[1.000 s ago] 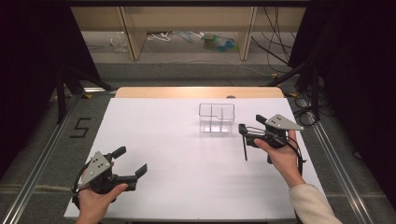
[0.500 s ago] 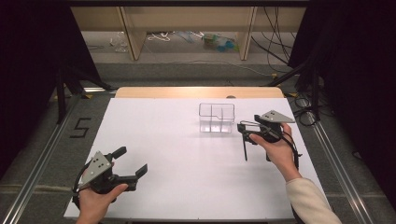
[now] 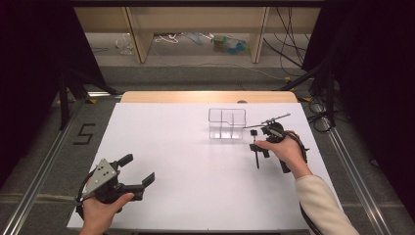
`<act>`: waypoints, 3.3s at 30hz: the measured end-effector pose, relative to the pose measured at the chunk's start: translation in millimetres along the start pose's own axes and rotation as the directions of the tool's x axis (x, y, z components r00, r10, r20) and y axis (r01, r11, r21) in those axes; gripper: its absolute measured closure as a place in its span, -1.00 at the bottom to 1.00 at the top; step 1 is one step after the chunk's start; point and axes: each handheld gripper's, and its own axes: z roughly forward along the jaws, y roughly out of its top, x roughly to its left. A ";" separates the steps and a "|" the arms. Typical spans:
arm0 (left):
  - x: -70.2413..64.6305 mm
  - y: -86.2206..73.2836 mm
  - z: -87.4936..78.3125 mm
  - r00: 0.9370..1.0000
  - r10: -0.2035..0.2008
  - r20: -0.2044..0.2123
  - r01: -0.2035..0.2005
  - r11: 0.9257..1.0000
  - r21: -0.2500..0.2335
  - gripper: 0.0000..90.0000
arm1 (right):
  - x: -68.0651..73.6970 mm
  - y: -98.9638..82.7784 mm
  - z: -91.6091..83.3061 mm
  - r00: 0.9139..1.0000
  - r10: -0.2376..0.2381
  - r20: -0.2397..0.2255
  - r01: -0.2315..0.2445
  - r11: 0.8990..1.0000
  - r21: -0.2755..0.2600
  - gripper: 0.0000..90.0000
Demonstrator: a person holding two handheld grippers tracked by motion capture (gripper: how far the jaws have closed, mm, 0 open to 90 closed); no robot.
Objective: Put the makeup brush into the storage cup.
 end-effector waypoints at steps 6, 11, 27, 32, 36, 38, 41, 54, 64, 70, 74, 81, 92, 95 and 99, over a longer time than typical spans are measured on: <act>-0.1 -0.2 0.2 1.000 0.001 0.003 -0.001 1.000 0.004 -0.96 | 2.3 5.6 6.0 1.000 0.029 0.002 -0.029 0.988 0.153 -0.31; 0.0 -0.2 0.2 1.000 0.005 0.008 -0.005 1.000 0.006 -0.96 | 6.1 16.5 11.0 0.999 0.017 0.032 -0.024 0.975 0.221 -0.11; -1.1 -0.6 0.2 1.000 0.001 0.016 -0.001 1.000 0.007 -0.94 | 16.4 25.1 27.3 0.996 0.061 0.066 -0.080 0.936 0.341 0.24; -1.0 -0.9 1.1 1.000 0.002 0.024 -0.002 1.000 0.000 -0.93 | 16.5 24.4 29.6 0.994 0.062 0.094 -0.090 0.936 0.340 0.35; -0.9 -0.9 1.2 1.000 0.008 0.027 -0.008 1.000 0.001 -0.92 | 17.7 23.7 31.0 0.991 0.059 0.119 -0.095 0.942 0.323 0.49; -1.1 -0.8 1.2 1.000 0.008 0.026 -0.008 1.000 0.000 -0.92 | 17.9 25.1 30.2 0.991 0.057 0.121 -0.096 0.933 0.346 0.57; -1.4 -0.5 0.2 1.000 0.010 0.020 -0.010 1.000 0.009 -0.92 | 18.5 26.7 30.6 0.991 0.053 0.119 -0.094 0.926 0.365 0.69; -1.6 -0.7 -0.5 1.000 0.013 0.020 -0.013 1.000 0.011 -0.91 | 17.7 28.8 33.0 0.990 0.074 0.119 -0.113 0.919 0.377 0.90; -1.8 -0.7 -0.2 1.000 0.014 0.022 -0.014 1.000 0.013 -0.90 | 14.7 29.0 32.4 0.989 0.088 0.116 -0.126 0.918 0.375 0.91; -1.7 -0.7 -0.1 1.000 0.015 0.021 -0.015 1.000 0.013 -0.90 | 10.9 29.7 27.6 0.986 0.125 0.114 -0.159 0.914 0.373 0.91; -1.7 -0.8 0.1 1.000 0.014 0.021 -0.014 1.000 0.012 -0.90 | 9.1 31.3 22.4 0.986 0.125 0.107 -0.155 0.918 0.365 0.91; -1.7 -0.8 -0.2 1.000 0.016 0.017 -0.016 1.000 0.016 -0.89 | 5.7 32.1 11.1 0.982 0.170 0.086 -0.188 0.937 0.296 0.91; -2.1 -0.7 0.5 1.000 0.017 0.019 -0.017 1.000 0.015 -0.89 | -7.1 21.3 1.1 0.983 0.177 0.048 -0.183 0.967 0.175 0.91; -1.7 -0.8 0.6 1.000 0.016 0.018 -0.017 1.000 0.016 -0.89 | -7.7 20.3 -0.7 0.982 0.186 0.033 -0.189 0.971 0.146 0.91; -1.8 -0.9 0.7 1.000 0.016 0.019 -0.016 1.000 0.016 -0.89 | -7.4 20.6 -2.3 0.979 0.198 0.040 -0.202 0.972 0.121 0.91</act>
